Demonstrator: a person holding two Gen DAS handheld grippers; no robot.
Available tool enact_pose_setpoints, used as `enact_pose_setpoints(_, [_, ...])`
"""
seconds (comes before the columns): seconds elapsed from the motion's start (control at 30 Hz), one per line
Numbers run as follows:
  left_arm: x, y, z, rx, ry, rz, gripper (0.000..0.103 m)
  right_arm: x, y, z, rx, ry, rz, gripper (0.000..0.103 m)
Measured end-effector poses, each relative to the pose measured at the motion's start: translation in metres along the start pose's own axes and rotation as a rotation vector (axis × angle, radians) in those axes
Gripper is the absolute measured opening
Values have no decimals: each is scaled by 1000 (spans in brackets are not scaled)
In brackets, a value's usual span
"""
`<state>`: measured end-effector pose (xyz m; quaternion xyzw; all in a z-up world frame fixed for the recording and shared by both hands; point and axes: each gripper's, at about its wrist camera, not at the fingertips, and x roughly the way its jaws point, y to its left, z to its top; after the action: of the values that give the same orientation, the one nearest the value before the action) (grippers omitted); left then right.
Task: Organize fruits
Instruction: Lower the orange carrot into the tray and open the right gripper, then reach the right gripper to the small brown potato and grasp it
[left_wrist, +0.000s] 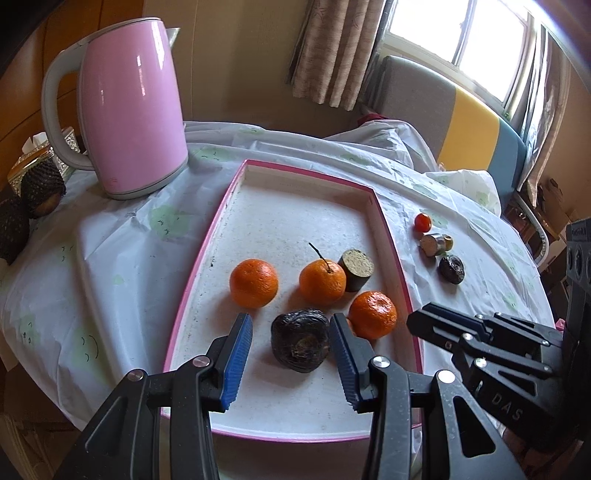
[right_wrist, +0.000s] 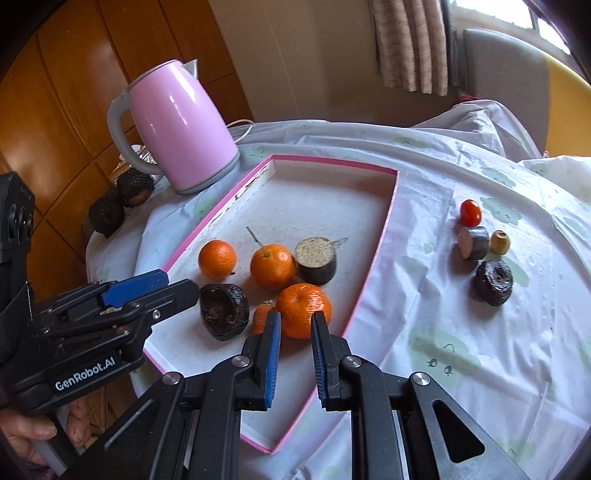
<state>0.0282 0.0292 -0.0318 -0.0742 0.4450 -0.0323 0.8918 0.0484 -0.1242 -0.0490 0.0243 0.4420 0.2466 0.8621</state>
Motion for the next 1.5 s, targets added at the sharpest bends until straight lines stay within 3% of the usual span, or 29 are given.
enact_pose_setpoints(0.17, [0,-9,0,30,2,-7,44,-8,-16,0,42,-26,-35,24])
enact_pose_setpoints(0.8, [12,-55,11,131,18,-68,44,-36,-126,-13,282,-75,-227,24])
enact_pose_setpoints(1.1, [27,-80,21,176,39,-93,44,-28,-151,-6,303,-70,-266,24])
enact_pose_setpoints(1.5, [52,-102,46,196,51,-108,44,3,-175,33,279,-66,-285,24])
